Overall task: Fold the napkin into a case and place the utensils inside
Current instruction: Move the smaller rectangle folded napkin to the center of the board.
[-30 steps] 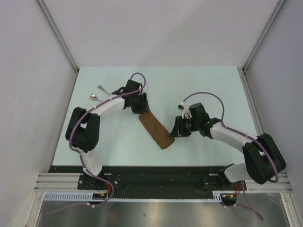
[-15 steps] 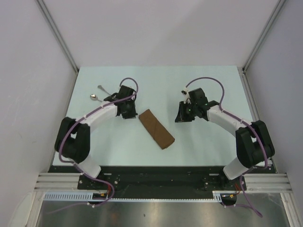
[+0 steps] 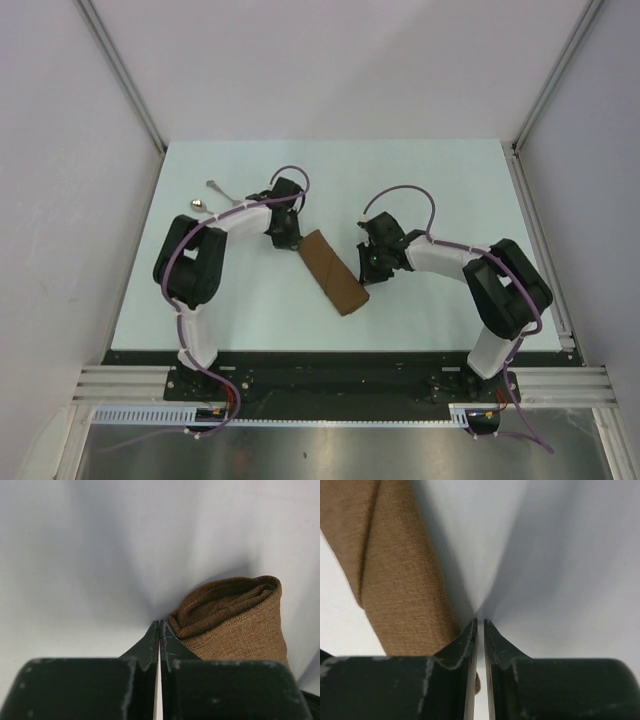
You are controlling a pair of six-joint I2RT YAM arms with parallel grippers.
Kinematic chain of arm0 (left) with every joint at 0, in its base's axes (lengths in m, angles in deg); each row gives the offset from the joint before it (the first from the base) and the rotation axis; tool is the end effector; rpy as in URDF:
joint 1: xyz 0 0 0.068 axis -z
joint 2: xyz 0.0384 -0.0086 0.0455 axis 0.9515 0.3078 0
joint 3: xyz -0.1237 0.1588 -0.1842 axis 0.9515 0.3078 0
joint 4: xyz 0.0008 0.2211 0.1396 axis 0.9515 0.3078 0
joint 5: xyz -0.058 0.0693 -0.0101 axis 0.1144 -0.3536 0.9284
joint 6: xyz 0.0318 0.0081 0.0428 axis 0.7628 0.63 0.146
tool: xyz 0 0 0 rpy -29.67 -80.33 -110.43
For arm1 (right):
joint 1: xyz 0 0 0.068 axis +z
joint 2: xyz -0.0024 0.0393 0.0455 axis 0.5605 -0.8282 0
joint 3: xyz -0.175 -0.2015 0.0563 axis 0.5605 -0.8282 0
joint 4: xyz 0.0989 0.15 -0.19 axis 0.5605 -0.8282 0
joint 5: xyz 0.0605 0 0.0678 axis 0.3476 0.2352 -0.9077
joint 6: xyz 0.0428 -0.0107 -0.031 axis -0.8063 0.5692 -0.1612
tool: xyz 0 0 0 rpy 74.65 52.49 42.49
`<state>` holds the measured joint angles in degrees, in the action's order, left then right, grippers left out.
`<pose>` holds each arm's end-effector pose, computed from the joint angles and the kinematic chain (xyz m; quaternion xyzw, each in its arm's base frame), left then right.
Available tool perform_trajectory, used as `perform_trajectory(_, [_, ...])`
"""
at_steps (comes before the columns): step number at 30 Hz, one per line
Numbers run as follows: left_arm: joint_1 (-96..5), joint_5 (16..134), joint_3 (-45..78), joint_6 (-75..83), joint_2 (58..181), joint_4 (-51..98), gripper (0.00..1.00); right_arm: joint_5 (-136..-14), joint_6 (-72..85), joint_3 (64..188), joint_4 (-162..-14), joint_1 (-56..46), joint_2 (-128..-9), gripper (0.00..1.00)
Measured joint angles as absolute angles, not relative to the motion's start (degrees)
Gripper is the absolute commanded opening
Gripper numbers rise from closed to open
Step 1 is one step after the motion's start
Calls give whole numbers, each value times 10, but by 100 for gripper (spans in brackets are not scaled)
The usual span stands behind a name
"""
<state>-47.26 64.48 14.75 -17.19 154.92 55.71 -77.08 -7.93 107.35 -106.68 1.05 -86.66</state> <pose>0.3524 -0.1612 0.1598 -0.0705 0.9775 -0.0769 0.1832 0.2715 0.1984 0.1596 -0.1369 0.9556 0.1892 0.1799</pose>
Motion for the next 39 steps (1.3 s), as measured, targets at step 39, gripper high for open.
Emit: perform_trajectory(39, [-246,967,-108,-231,1724,441,29,-529,-250,951,-1316,-52,-343,43])
